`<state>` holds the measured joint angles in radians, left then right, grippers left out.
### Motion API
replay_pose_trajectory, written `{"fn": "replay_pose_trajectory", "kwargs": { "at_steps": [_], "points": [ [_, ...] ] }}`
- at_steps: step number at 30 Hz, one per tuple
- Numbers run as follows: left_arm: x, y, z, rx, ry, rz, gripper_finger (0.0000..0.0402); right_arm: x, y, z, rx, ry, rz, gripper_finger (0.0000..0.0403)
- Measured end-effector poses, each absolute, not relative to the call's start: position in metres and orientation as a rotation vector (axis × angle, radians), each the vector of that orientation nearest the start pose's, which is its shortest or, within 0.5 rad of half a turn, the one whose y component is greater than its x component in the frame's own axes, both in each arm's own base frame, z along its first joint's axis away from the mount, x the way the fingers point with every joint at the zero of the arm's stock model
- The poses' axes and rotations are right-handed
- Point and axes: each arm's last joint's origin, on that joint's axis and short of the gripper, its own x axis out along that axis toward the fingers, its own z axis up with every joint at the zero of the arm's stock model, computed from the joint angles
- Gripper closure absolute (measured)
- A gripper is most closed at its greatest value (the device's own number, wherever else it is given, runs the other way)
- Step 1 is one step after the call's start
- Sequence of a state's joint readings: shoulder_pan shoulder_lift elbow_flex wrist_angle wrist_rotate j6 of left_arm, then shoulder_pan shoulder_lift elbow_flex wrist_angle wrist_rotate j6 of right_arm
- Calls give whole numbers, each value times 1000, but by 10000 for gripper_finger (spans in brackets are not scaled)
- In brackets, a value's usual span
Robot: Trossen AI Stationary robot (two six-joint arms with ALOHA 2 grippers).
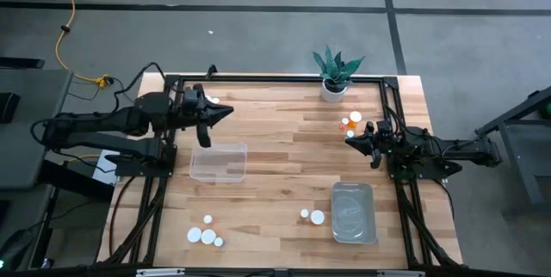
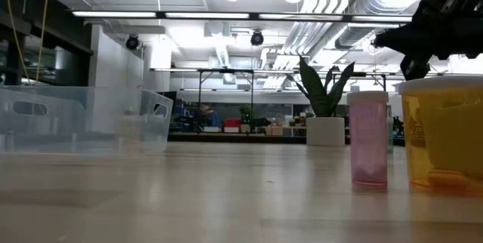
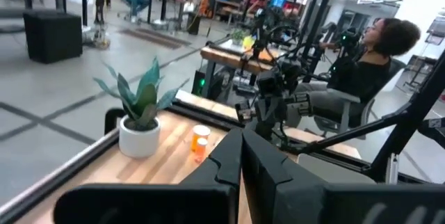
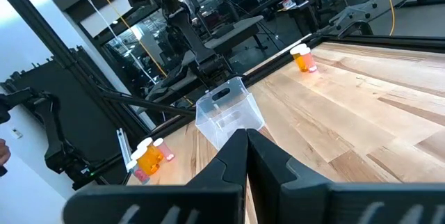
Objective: Pick and place medicine bottles into bin by pill shape (circle, oval)
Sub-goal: Put the large orange pill bottle into the transparent bin
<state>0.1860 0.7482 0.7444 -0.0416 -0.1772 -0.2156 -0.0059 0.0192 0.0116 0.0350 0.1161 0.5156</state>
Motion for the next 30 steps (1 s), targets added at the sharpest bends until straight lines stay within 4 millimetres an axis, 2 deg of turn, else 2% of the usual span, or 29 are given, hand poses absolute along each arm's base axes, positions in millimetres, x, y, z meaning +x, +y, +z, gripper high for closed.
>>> {"fn": "replay_pose_trajectory", "kwargs": {
  "at_steps": [2, 5, 7, 13, 18, 25, 30],
  "points": [
    [158, 35, 341, -194, -11, 364, 401, 97, -7, 176, 579, -160, -184, 402],
    [145, 32, 346, -160, -31, 356, 401, 91, -13, 195, 827, -461, -293, 402],
    [136, 31, 347, -143, -32, 354, 401, 86, -16, 204, 921, -625, -371, 402],
    [112, 25, 353, -132, -77, 328, 401, 76, -17, 223, 859, -828, -349, 402],
    [103, 22, 356, -122, -109, 271, 401, 85, -16, 242, 754, -775, -360, 402],
    [105, 22, 355, -174, -108, 272, 401, 121, -12, 268, 474, -485, -301, 402],
    [109, 23, 354, -179, -95, 274, 401, 142, -12, 284, 353, -357, -346, 402]
  ]
}}
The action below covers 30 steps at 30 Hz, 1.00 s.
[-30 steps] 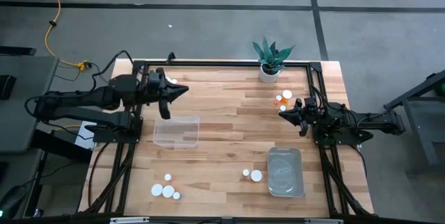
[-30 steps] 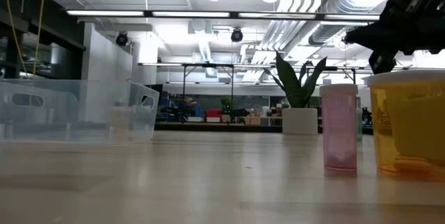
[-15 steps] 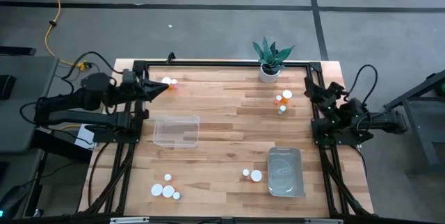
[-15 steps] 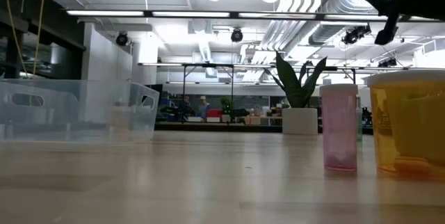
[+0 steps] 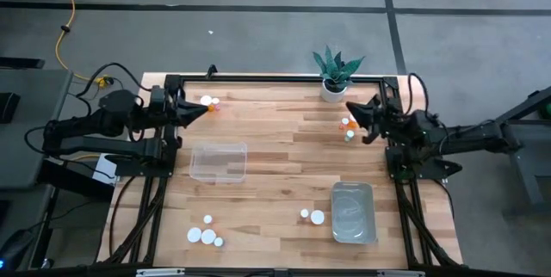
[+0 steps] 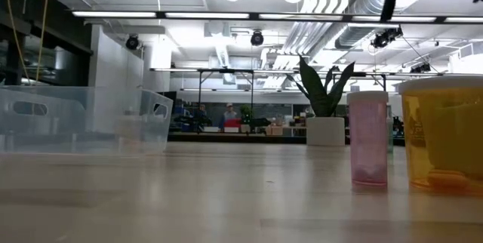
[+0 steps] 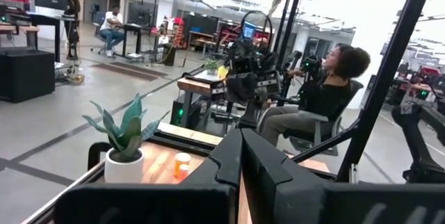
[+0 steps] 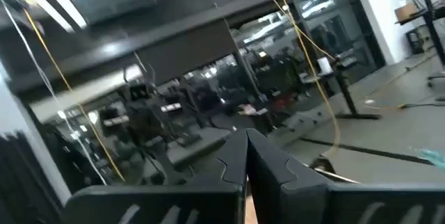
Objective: Pick and place medicine bottles into bin by pill shape (circle, oval)
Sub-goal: Put the large orange pill bottle into the transparent bin
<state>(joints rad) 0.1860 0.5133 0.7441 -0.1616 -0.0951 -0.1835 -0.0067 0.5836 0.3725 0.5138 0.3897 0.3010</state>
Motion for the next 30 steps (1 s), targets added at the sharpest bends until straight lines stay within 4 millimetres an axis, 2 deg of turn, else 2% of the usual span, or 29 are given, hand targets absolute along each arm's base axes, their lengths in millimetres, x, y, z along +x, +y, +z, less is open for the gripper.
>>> {"fn": "replay_pose_trajectory", "kwargs": {
  "at_steps": [5, 9, 12, 20, 23, 26, 30],
  "points": [
    [113, 24, 353, -179, -77, 276, 401, 155, -11, 294, 243, -83, -348, 402],
    [117, 25, 351, -178, -60, 280, 401, 155, -11, 300, 216, 139, -371, 402],
    [121, 26, 349, -178, -46, 281, 401, 154, -10, 302, 223, 237, -369, 402],
    [127, 27, 347, -171, -19, 290, 401, 154, -10, 302, 239, 259, -370, 402],
    [127, 30, 345, -199, -17, 389, 397, 155, -10, 303, 253, 250, -371, 402],
    [130, 36, 337, -223, 48, 519, 374, 155, -11, 303, 251, 248, -381, 402],
    [134, 51, 329, -237, 235, 688, 316, 154, -11, 303, 254, 242, -407, 384]
  ]
}}
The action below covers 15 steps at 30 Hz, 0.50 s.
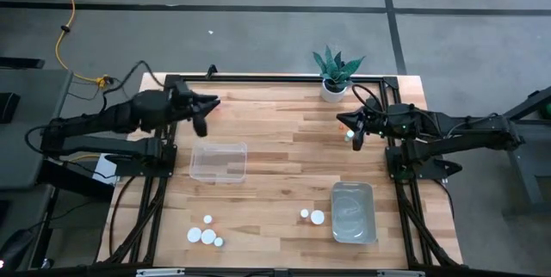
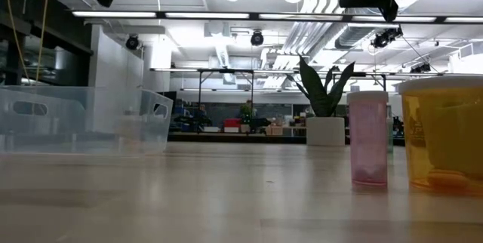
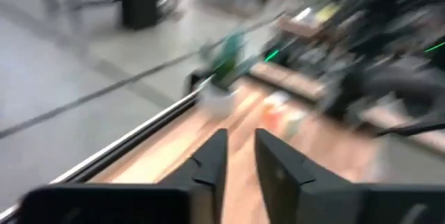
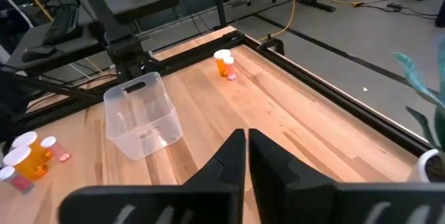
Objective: Pick and place medicine bottles into bin by pill shape (circle, oval)
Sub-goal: Put the large orange pill bottle into the transparent bin
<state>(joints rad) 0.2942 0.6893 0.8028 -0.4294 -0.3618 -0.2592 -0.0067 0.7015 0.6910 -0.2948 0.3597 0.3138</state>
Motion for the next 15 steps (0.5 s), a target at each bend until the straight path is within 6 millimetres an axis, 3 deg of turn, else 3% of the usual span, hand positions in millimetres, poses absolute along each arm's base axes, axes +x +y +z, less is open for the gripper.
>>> {"fn": "replay_pose_trajectory", "kwargs": {
  "at_steps": [7, 15],
  "points": [
    [135, 97, 323, -294, 660, 888, 196, 154, -12, 303, 277, 231, -442, 307],
    [133, 171, 269, -517, 1152, 958, 116, 154, -12, 303, 296, 227, -443, 248]
  ]
}}
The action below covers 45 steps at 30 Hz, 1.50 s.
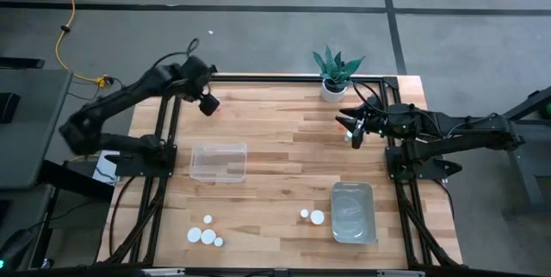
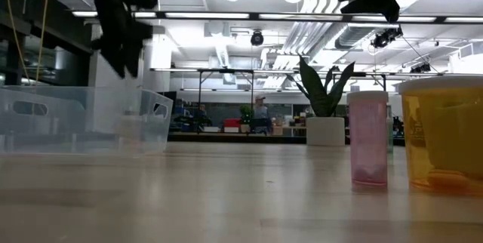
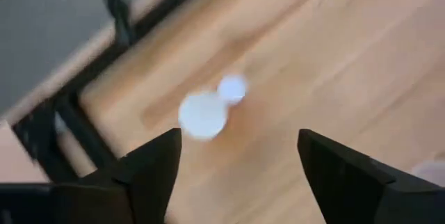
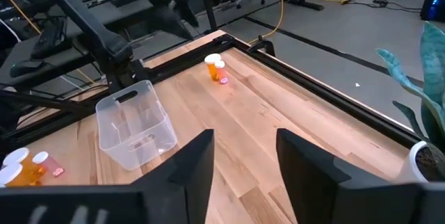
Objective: Pick and place medicine bottles into bin by pill shape (circle, oval)
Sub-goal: Put the large orange pill bottle into the transparent bin
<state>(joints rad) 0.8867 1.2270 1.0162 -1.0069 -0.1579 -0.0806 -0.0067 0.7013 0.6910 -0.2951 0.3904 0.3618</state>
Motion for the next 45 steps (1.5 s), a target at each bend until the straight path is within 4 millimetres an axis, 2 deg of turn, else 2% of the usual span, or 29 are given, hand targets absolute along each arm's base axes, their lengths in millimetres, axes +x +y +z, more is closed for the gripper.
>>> {"fn": "replay_pose_trajectory", "kwargs": {
  "at_steps": [3, 7, 14, 17, 25, 30, 45],
  "points": [
    [131, 193, 248, -605, 1261, 978, 111, 154, -12, 303, 295, 227, -443, 237],
    [131, 209, 230, -622, 1342, 859, 113, 154, -12, 303, 296, 227, -443, 233],
    [135, 216, 217, -462, 1465, 684, 115, 154, -12, 303, 294, 228, -443, 233],
    [136, 220, 212, -402, 1508, 665, 115, 154, -12, 303, 295, 227, -443, 233],
    [138, 231, 194, -434, 1536, 617, 115, 154, -12, 303, 299, 226, -444, 233],
    [139, 238, 191, -395, 1509, 664, 115, 154, -12, 303, 301, 226, -444, 233],
    [140, 239, 191, -379, 1492, 614, 123, 154, -12, 303, 326, 221, -447, 233]
  ]
}}
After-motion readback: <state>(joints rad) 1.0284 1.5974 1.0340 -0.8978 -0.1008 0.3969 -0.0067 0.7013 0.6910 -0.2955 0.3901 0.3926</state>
